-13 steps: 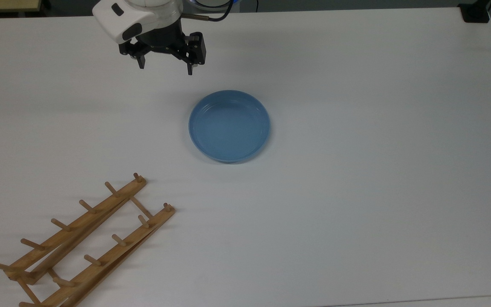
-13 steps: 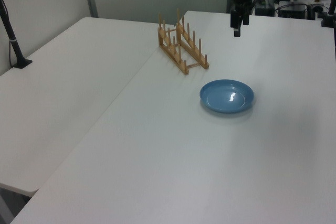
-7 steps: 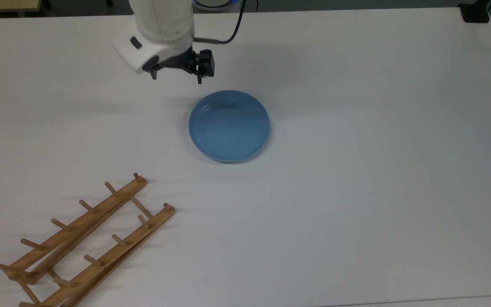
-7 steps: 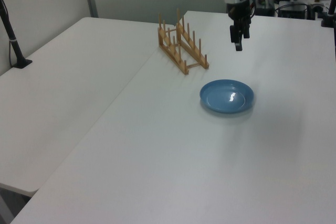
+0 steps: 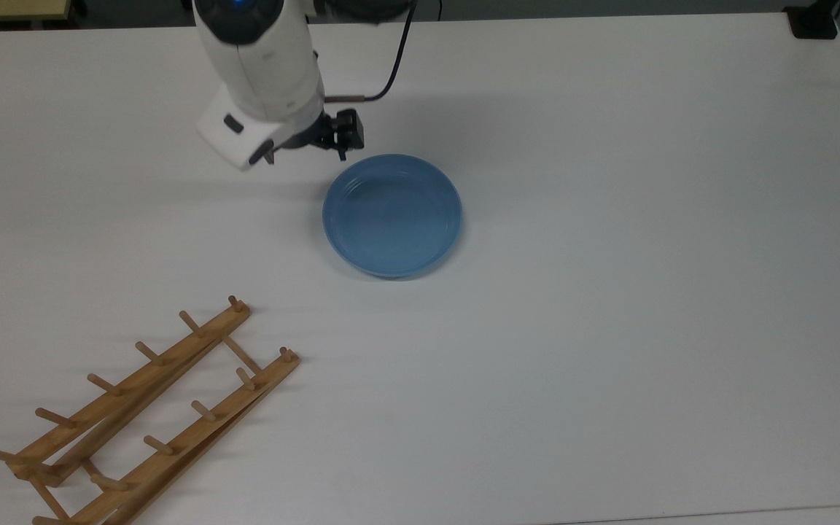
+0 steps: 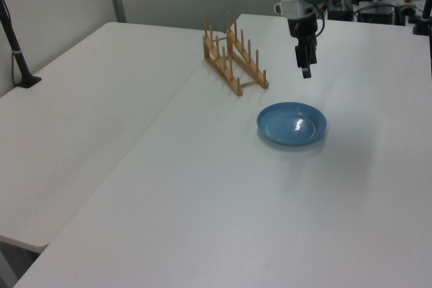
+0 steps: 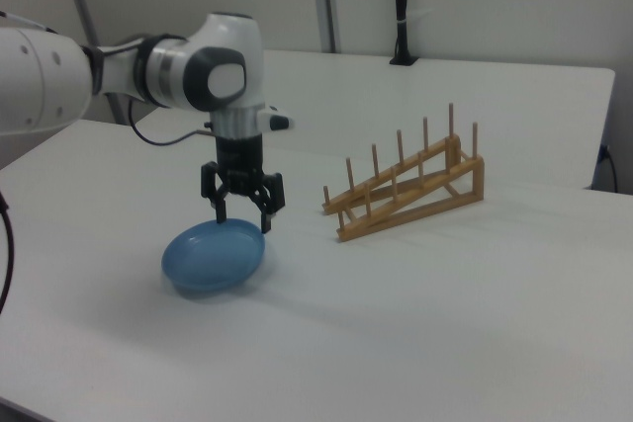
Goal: Place plate in plate rack
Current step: 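Lower the gripper onto the rim of the blue plate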
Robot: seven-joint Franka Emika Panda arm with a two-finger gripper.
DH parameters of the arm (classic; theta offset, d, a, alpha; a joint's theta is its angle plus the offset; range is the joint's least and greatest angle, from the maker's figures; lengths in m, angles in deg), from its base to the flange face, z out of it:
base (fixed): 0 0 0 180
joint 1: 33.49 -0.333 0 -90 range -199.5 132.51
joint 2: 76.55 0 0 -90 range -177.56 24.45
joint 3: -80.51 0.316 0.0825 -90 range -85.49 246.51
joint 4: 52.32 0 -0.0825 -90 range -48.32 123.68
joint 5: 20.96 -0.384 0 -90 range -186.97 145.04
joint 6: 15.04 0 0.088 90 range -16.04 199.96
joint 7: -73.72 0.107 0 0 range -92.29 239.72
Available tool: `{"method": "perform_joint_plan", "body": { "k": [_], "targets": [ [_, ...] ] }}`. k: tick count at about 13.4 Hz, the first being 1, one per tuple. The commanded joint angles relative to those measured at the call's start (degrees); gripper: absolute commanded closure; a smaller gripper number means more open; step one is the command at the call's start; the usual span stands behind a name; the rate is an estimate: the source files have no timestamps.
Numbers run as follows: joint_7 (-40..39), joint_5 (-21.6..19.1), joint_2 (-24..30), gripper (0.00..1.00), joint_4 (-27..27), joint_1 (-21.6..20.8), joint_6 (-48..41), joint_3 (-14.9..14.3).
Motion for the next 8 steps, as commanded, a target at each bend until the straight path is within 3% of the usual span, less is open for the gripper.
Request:
{"method": "perform_joint_plan", "body": {
  "k": [1,2,4,8],
  "targets": [
    [-3.2,-1.6,-3.8,0.11,-0.9,0.6,4.7,-0.7],
    [-4.7,-3.1,-4.5,0.23,-0.9,0.7,4.8,-0.7],
    [-5.7,-3.6,-6.3,0.37,-0.9,0.6,5.5,-0.6],
    [-5.0,-3.6,-8.3,0.41,-0.9,0.4,8.9,-0.1]
  ]
}}
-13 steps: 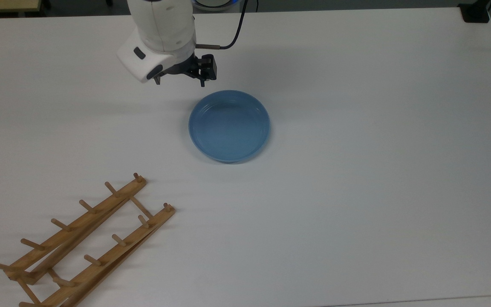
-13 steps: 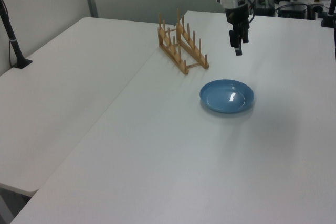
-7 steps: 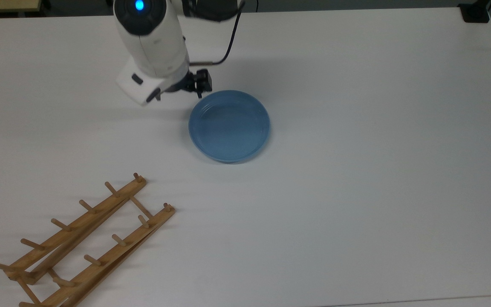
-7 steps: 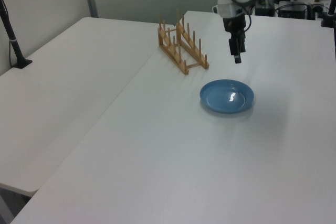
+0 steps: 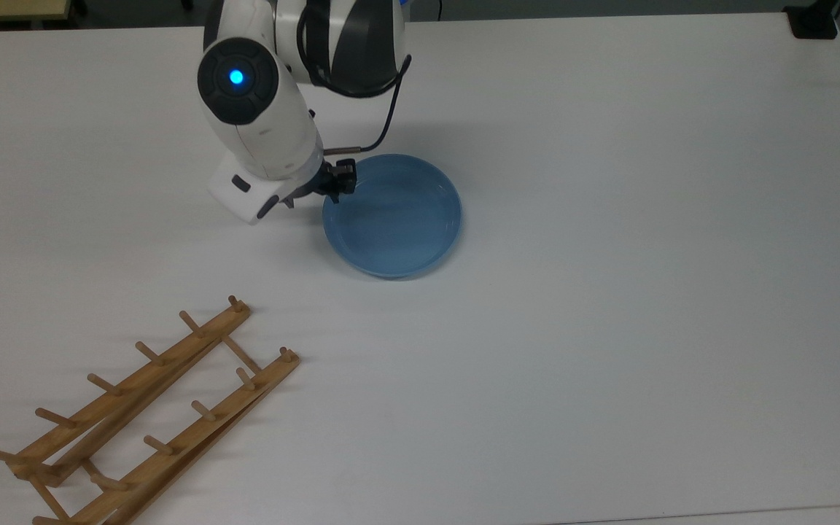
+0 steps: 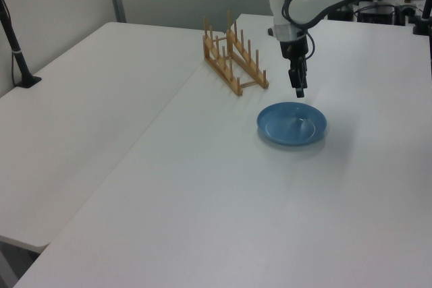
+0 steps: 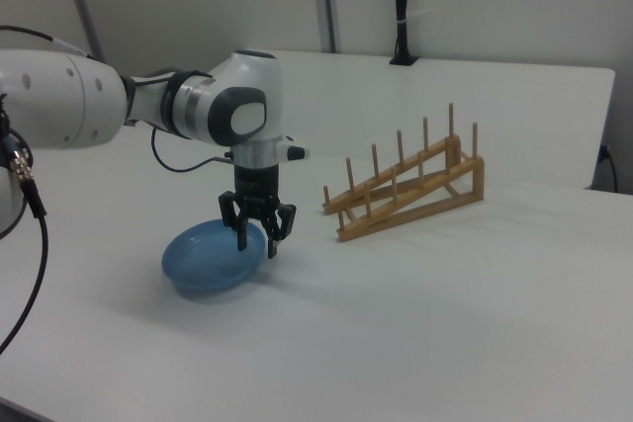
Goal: Place plate in plate rack
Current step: 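Lower the gripper onto the rim of the blue plate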
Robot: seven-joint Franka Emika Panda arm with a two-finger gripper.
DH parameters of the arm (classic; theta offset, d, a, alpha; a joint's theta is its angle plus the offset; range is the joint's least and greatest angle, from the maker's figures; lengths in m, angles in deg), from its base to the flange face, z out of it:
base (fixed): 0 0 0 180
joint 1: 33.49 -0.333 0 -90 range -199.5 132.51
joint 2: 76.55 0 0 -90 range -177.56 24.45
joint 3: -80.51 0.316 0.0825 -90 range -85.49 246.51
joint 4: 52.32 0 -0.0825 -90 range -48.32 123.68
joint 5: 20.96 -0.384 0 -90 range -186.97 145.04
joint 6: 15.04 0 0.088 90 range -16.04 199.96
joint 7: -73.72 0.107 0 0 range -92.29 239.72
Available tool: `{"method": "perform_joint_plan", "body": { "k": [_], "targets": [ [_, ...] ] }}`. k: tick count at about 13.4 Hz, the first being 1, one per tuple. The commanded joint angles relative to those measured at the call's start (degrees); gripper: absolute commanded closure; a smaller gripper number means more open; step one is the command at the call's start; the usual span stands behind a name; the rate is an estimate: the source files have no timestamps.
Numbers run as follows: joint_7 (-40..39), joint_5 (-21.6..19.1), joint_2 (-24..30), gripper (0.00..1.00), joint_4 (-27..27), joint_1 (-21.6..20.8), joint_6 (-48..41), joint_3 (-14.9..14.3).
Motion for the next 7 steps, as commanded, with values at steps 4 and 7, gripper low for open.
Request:
{"method": "perform_joint_plan", "body": {
  "k": [4,7],
  "targets": [
    [-0.8,-1.1,-2.2,0.47,-0.3,-0.5,4.6,0.1],
    [-0.5,-1.1,-2.8,0.72,-0.2,-0.6,4.6,1.3]
  ]
}}
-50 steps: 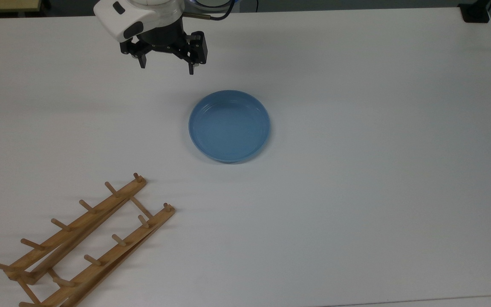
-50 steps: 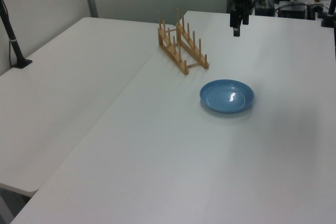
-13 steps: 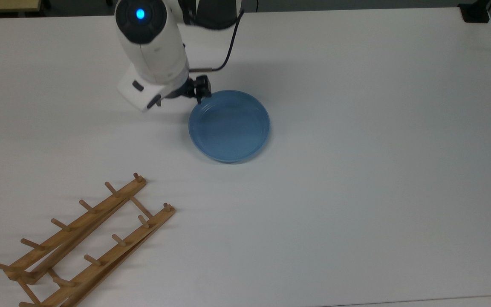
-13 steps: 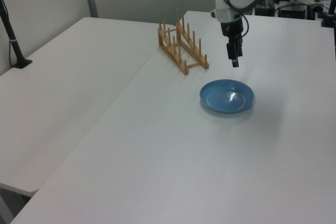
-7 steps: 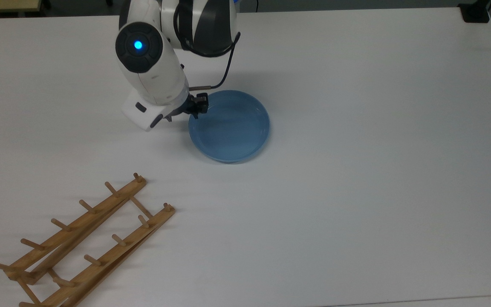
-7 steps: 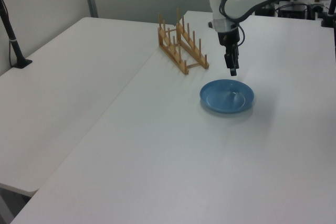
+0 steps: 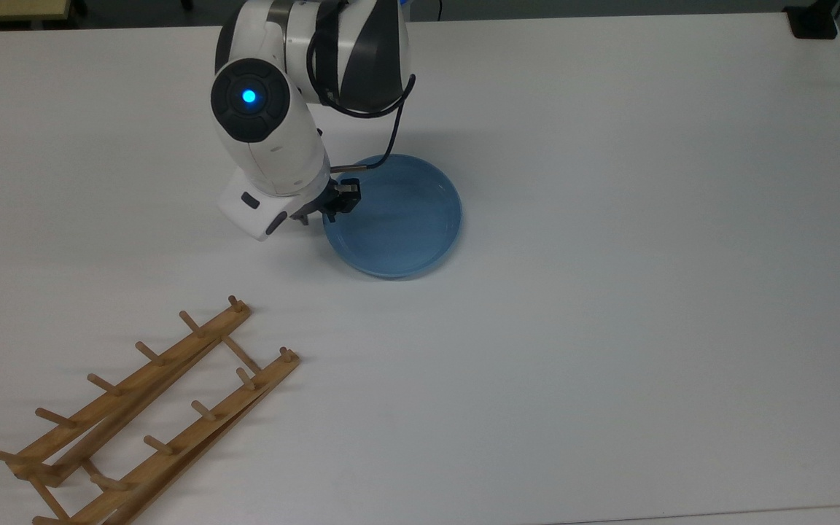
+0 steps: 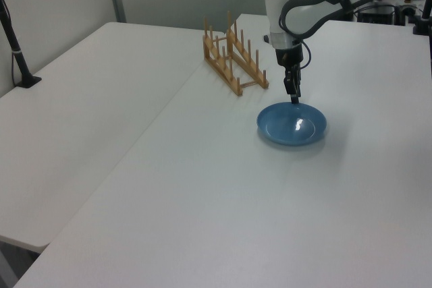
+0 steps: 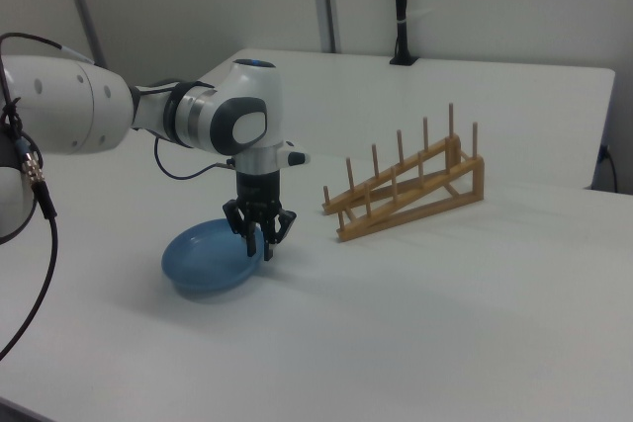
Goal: Place plate in plate rack
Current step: 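Lower the gripper onto the rim of the blue plate, then close the gripper on the plate rim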
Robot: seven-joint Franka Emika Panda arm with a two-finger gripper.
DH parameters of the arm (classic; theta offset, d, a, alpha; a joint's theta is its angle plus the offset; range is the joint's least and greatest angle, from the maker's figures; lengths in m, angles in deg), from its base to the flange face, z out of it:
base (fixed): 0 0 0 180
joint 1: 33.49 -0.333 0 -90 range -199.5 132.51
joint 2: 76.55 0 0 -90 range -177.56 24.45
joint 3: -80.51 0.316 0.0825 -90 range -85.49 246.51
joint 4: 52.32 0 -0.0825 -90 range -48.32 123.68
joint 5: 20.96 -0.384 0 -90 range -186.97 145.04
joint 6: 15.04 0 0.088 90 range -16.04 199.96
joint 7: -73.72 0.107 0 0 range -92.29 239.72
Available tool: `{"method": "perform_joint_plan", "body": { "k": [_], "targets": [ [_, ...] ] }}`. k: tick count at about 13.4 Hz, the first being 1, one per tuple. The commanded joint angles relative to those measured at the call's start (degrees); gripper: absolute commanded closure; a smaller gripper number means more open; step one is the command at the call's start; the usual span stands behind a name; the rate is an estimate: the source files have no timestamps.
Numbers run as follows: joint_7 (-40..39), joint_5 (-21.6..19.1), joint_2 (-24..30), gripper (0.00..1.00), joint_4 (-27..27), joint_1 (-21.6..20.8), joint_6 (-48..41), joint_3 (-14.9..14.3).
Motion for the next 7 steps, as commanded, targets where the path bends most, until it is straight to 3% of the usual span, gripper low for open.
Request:
{"method": "perform_joint_plan", "body": {
  "k": [1,7],
  "targets": [
    [-0.2,-1.0,-1.3,0.72,-0.2,-0.6,1.7,1.2],
    [0.4,-0.9,-1.7,0.72,0.3,-0.6,3.9,1.2]
  ]
}}
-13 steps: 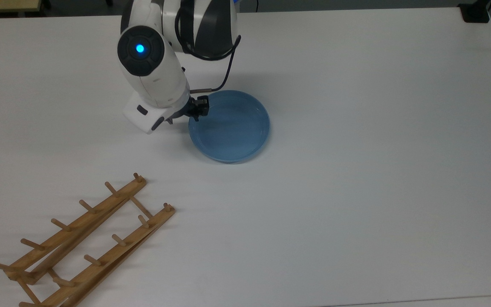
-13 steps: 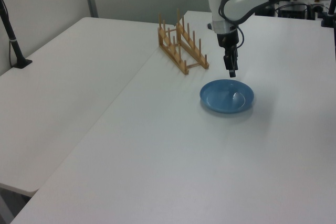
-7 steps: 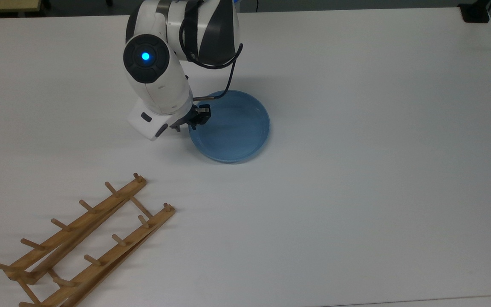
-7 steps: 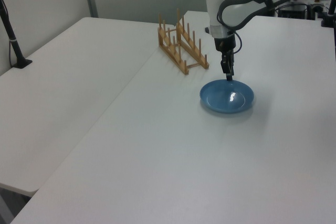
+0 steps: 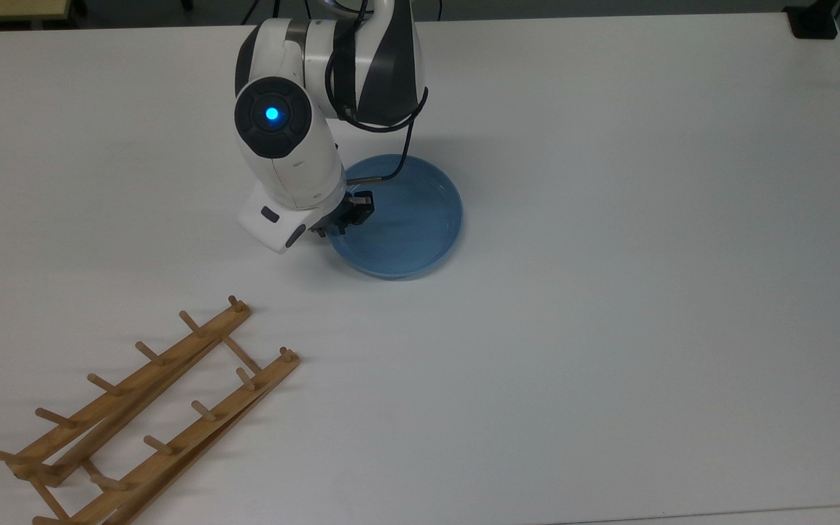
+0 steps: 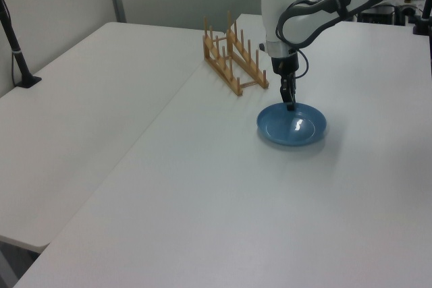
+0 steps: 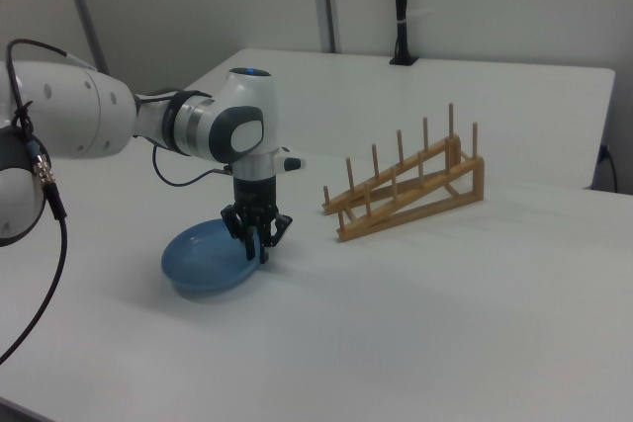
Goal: Place plate in plate rack
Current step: 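Close the gripper on the plate rim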
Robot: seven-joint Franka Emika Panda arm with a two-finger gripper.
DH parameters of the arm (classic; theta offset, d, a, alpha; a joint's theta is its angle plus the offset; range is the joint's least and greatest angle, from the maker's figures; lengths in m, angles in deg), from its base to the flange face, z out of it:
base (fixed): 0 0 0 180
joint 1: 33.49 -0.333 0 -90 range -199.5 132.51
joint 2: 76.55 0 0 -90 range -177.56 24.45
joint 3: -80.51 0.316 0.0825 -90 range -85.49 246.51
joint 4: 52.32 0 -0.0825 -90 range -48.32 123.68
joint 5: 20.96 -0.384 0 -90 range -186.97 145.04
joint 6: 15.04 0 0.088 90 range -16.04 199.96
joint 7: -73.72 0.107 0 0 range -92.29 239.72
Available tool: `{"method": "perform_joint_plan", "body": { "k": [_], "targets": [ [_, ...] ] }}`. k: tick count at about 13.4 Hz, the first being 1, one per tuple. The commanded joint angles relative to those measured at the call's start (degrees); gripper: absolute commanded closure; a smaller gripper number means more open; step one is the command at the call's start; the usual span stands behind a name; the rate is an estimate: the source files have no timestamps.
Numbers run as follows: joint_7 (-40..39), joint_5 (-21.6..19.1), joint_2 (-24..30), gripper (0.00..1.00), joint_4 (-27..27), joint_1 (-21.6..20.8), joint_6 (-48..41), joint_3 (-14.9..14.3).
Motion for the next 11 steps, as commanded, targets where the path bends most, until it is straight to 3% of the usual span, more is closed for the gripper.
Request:
{"method": "perform_joint_plan", "body": {
  "k": [1,2,3,9,11],
  "targets": [
    [0.3,-0.9,0.2,0.75,0.3,-0.4,1.1,-0.1],
    [0.3,-0.8,0.2,0.91,0.3,-0.4,1.2,-0.1],
    [0.3,-0.7,0.2,1.0,0.3,-0.4,1.2,-0.1],
    [-0.5,-0.2,0.3,1.0,0.3,-1.2,1.0,0.0],
    [-1.5,-0.4,2.6,1.0,-0.5,-1.1,0.2,0.1]
  ]
}}
